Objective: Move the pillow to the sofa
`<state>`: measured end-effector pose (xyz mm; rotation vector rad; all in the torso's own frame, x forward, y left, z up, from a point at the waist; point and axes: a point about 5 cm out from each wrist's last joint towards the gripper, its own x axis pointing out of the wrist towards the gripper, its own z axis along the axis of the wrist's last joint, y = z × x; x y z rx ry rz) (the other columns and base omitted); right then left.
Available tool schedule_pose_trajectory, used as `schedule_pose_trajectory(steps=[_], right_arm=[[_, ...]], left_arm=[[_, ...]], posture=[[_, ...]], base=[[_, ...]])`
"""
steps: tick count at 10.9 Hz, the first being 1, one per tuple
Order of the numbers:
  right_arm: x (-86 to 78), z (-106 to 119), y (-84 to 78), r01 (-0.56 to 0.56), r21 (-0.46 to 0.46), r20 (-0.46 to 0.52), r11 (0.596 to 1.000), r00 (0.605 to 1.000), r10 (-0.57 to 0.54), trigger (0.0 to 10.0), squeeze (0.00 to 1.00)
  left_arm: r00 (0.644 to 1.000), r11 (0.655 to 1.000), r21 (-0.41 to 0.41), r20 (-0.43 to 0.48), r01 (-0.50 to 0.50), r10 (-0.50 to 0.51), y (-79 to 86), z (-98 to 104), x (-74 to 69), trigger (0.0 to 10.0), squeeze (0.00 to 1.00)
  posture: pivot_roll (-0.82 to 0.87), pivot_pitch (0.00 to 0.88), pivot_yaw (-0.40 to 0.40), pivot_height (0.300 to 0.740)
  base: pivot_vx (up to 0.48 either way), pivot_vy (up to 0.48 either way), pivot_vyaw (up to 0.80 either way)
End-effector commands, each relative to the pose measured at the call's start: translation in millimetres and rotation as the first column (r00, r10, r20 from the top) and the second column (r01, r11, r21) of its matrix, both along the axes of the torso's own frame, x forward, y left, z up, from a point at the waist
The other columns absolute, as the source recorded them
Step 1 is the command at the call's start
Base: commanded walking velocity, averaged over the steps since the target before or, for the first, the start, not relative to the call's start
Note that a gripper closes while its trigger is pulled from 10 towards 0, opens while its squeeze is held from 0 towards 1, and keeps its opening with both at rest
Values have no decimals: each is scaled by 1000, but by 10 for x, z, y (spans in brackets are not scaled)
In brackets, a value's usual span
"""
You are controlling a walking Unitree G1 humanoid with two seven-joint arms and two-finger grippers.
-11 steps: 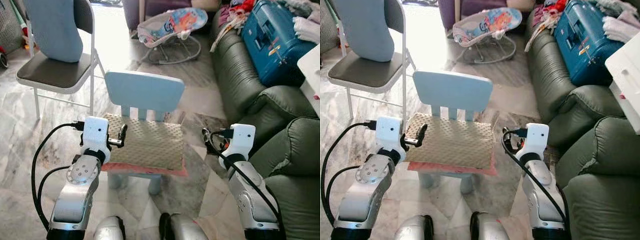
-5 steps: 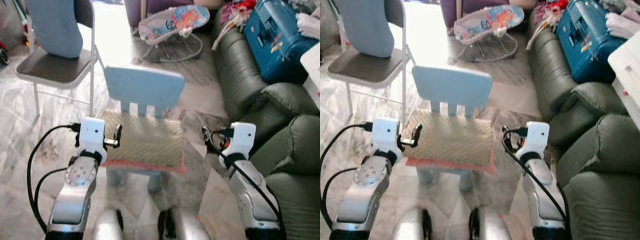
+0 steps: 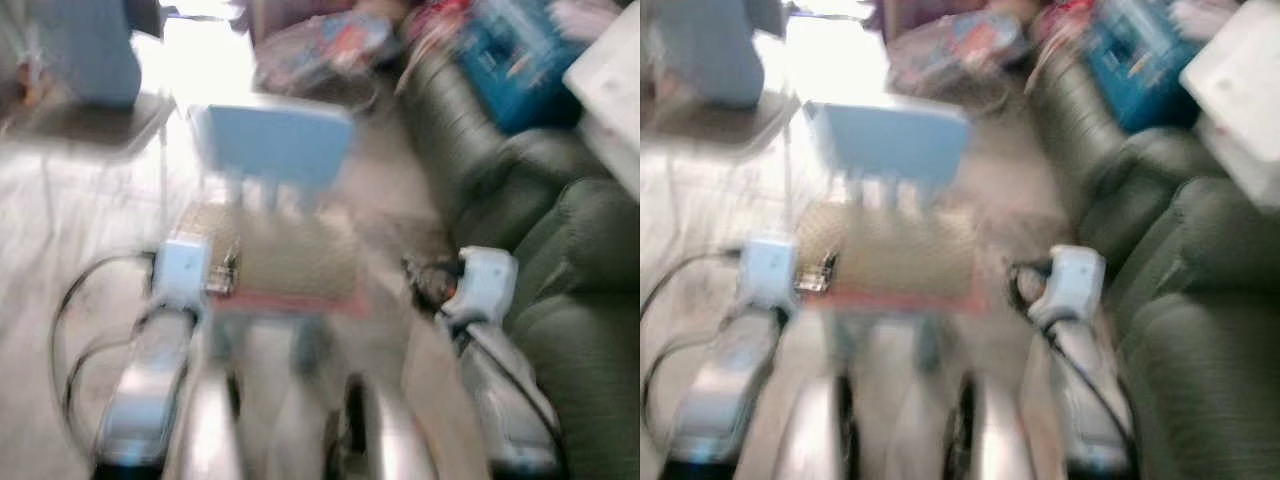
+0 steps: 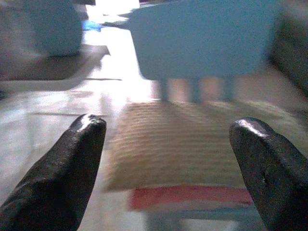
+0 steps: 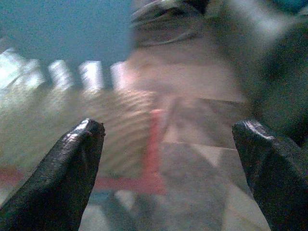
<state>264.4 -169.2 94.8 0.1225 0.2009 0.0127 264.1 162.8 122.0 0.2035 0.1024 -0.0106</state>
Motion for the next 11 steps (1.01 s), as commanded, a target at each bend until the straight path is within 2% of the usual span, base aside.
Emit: schedule_pose_trajectory(steps=[1, 6, 11], right_arm=[[-1, -5, 33, -9, 9, -1, 1000, 1000, 9, 10000, 0], [11, -10, 81, -46, 26, 0, 999, 999, 46, 10000, 0], [25, 29, 120, -86, 19, 21, 996, 996, 86, 10000, 0]], left_arm=[[996, 999, 21, -77, -37, 39, 61, -164, -37, 10000, 0], [997, 999, 31, -64, -38, 40, 80, -144, -2, 10000, 0], [997, 999, 30, -67, -26, 28, 57, -159, 6, 10000, 0]], posture=[[-48, 115, -77, 625], [-47, 110, -78, 625], [-51, 108, -81, 625]], base=[[0, 0, 0], [0, 0, 0], [304, 304, 0]])
